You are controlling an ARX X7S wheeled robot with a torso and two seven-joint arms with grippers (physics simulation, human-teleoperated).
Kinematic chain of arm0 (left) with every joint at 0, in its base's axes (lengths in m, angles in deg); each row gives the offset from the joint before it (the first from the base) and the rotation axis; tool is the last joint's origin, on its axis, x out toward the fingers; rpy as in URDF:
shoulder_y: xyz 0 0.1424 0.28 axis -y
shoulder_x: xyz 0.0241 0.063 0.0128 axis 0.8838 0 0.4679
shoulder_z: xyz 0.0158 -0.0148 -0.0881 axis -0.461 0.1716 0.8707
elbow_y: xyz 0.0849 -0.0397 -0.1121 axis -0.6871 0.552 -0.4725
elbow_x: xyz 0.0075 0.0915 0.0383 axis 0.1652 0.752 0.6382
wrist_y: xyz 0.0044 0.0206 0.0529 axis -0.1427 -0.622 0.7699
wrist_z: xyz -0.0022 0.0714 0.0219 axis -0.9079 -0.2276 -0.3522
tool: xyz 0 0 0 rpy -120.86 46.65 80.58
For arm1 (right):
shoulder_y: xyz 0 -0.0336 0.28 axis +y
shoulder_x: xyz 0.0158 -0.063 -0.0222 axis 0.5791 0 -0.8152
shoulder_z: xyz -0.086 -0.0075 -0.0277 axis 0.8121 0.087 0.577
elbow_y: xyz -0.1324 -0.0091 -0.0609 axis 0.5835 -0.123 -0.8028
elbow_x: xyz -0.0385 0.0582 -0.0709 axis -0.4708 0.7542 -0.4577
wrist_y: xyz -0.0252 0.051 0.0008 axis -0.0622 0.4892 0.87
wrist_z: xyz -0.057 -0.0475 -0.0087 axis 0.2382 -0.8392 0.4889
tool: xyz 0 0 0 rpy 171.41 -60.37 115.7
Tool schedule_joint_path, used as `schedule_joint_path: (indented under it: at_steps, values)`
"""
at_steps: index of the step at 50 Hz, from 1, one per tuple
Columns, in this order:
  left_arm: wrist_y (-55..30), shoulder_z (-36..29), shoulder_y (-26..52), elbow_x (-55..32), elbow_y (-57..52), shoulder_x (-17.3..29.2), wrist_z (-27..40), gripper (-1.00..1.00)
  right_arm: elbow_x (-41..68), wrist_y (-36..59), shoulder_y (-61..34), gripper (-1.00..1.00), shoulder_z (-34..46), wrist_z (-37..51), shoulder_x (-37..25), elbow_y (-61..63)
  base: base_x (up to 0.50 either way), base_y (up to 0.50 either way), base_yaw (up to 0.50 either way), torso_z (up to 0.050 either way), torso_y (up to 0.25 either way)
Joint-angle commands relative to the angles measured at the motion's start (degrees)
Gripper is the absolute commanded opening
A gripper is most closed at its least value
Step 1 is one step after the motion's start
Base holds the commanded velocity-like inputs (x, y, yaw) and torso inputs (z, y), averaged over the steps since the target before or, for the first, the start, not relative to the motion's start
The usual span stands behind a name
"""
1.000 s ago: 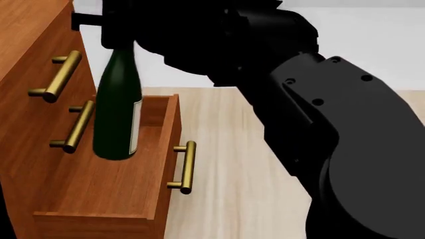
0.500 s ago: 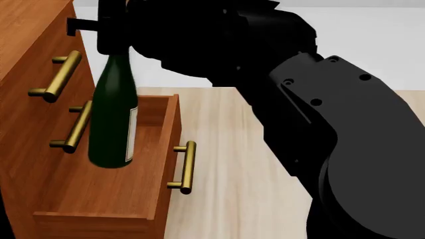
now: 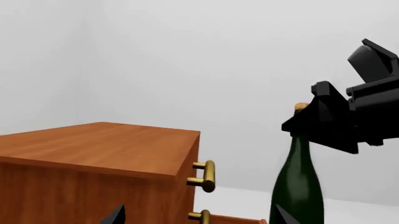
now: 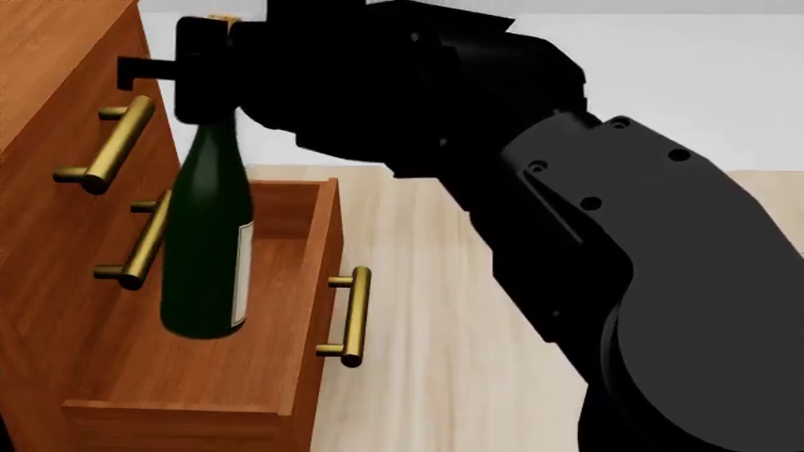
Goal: Put the wine bottle in the bottom drawer of the cabinet.
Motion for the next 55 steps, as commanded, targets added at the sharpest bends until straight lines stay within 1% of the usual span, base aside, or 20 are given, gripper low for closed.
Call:
schedule_joint_path:
  at_steps: [1,12,16,55]
  values:
    - [0.52,0.28,-0.6,0.43,0.21,0.13,0.46,1.0,-0.62,-0.19,-0.02,-1.0,-1.84,-0.85,0.0,0.61,0.0,0.0,0.0,0.0,0.0]
    - [0.3,0.38,-0.49,0.51,-0.03,0.03,0.16,1.0,-0.43,-0.04,-0.35,-1.0,-1.88,-1.16,0.0,0.61,0.0,0.0,0.0,0.004,-0.144]
    - [0.87,0.98,-0.69,0.18,-0.05,0.94,0.64,1.0,-0.16,-0.06,-0.43,-1.0,-1.86,-1.21,0.0,0.78,0.0,0.0,0.0,0.005,-0.162]
    - [0.09,0.84,-1.04,0.86,-0.39,0.17,-0.12,1.0,1.03,-2.12,-0.81,-1.0,-1.98,-2.84,0.0,2.52,0.0,0.0,0.0,0.006,-0.161]
